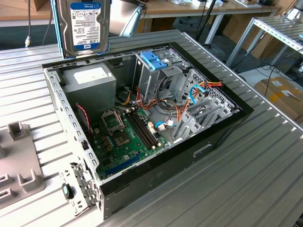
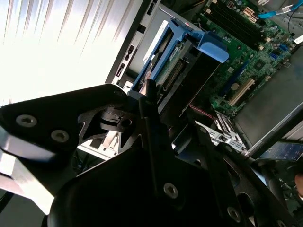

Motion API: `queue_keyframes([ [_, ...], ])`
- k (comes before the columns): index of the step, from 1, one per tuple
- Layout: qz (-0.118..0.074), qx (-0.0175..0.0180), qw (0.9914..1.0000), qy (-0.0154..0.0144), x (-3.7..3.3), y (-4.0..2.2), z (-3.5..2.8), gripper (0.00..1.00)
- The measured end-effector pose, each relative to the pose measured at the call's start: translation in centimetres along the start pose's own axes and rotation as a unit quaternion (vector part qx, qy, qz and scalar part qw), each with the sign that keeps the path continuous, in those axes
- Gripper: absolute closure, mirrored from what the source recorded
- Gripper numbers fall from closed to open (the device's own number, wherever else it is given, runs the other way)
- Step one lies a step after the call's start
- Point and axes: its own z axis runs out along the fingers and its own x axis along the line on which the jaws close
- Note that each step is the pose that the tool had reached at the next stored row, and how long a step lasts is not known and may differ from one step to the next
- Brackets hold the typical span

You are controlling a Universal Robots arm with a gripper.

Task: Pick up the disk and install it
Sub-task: 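Pick up the disk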

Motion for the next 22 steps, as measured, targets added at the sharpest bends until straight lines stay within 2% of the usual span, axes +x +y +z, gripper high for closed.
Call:
queue_keyframes([
  [4, 0.0, 0.0, 1.0, 0.0, 0.0, -0.02, 0.0, 0.65],
  [7, 0.0, 0.0, 1.0, 0.0, -0.01, -0.26, 0.0, 0.65],
  [16, 0.0, 0.0, 1.0, 0.0, -0.02, -2.37, -0.02, 0.65],
  [19, 0.0, 0.0, 1.0, 0.0, -0.02, -2.89, -0.03, 0.65],
  [22, 0.0, 0.0, 1.0, 0.0, -0.02, -3.04, -0.03, 0.65],
])
